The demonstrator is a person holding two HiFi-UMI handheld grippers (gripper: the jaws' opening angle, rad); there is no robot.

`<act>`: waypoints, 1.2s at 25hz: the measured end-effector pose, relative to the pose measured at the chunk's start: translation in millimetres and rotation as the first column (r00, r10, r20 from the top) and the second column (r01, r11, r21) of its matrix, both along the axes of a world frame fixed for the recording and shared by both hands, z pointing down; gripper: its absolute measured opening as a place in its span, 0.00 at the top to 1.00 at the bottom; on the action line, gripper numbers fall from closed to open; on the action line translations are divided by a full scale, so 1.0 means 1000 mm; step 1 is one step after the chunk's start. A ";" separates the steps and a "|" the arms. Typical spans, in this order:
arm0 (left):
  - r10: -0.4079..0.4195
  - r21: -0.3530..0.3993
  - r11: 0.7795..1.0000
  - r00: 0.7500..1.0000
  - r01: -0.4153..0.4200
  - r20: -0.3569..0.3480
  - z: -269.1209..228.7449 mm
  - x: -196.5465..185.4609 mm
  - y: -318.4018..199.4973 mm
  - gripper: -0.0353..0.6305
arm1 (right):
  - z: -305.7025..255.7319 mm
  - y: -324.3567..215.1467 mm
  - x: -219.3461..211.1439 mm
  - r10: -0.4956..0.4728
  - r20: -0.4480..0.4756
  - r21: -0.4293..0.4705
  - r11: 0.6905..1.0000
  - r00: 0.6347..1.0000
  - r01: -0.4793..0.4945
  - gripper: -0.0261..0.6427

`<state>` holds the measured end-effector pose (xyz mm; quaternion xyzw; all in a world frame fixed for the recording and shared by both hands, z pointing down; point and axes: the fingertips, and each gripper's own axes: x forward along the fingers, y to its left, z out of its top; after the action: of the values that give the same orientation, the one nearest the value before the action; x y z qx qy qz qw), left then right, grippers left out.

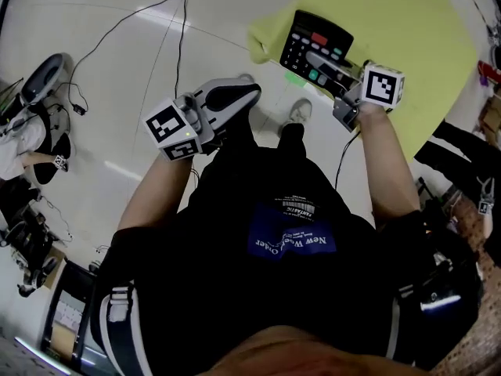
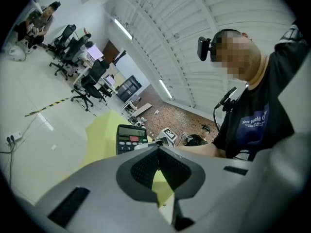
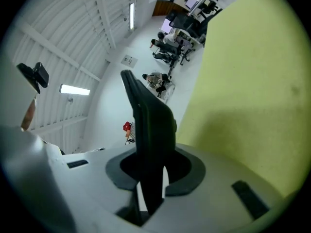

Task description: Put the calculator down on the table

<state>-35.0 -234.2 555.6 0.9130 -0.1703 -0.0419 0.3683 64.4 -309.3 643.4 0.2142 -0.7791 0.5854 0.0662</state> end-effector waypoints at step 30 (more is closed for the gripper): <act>0.035 -0.002 0.999 0.999 -0.035 -0.014 0.015 0.026 0.041 0.94 | 0.038 -0.010 0.042 -0.040 -0.521 0.067 0.994 0.853 0.088 0.60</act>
<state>-9.3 -193.6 570.5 0.9151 -0.1520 -0.0415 0.3711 105.9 -319.5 681.5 0.3407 -0.7643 0.4684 0.2836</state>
